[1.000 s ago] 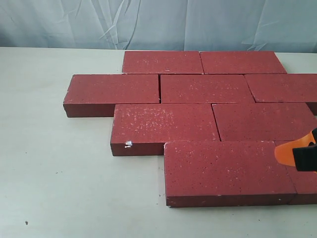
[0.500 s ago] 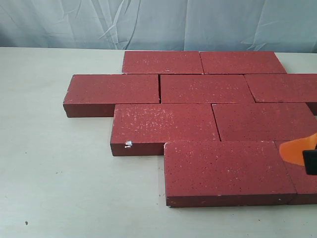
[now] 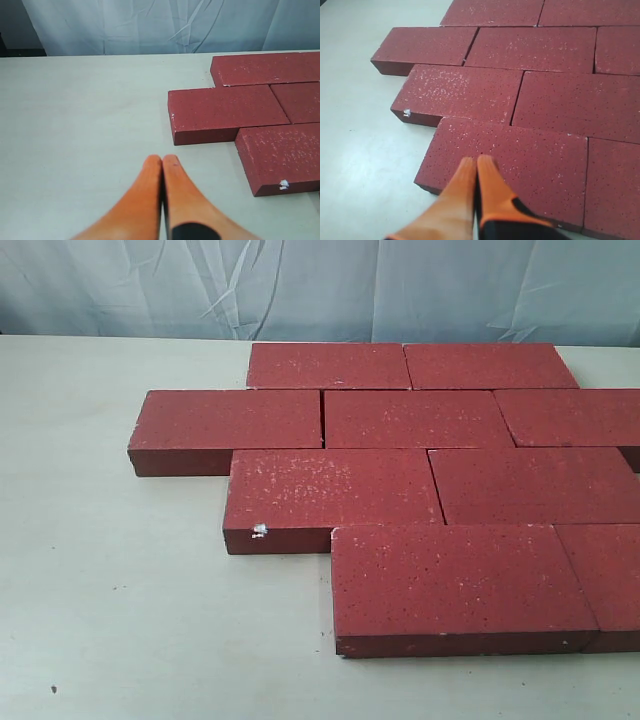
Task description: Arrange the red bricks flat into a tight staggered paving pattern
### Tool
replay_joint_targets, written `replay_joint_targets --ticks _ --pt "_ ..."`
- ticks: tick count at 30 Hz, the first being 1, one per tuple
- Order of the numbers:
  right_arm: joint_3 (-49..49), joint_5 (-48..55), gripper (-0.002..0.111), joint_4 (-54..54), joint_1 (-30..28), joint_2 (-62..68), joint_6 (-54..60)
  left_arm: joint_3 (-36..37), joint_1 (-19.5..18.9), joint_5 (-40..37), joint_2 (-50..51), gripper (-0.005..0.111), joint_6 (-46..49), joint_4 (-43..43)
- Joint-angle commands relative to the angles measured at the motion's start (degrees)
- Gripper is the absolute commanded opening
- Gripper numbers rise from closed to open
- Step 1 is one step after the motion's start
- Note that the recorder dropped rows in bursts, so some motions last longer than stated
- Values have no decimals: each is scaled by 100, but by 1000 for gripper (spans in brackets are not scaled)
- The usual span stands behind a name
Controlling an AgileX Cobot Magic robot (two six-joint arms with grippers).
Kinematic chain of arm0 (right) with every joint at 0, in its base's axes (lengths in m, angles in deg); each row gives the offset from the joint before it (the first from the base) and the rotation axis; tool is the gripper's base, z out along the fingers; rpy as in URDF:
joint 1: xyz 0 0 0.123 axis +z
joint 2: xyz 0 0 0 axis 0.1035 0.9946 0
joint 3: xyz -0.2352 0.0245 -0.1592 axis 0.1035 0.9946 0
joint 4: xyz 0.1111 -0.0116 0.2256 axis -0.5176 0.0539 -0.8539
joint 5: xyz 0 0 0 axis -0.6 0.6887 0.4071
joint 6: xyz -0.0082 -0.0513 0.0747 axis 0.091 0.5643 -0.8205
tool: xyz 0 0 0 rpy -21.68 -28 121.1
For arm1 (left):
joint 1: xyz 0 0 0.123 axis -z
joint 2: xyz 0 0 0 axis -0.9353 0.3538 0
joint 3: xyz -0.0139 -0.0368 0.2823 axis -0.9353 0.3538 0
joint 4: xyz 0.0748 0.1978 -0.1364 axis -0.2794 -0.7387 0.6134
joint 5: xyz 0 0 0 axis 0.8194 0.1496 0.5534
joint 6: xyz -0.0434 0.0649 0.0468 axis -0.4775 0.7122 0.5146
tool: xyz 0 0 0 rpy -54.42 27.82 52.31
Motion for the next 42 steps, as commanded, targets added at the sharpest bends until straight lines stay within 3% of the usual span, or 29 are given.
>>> replay_joint_targets --ticks 1,9,23,42 --pt "6 -16 -1 -27 -40 -92 15 21 -3 77 -33 0 -16 -1" --pt "66 -37 -1 -27 -40 -92 15 21 -3 77 -33 0 -16 -1" --pt "1086 -244 -1 -3 -28 -753 -103 21 -3 75 -33 0 -16 -18" --pt "1265 -256 -1 -88 -28 -1556 -116 21 -3 75 -33 0 -16 -28"
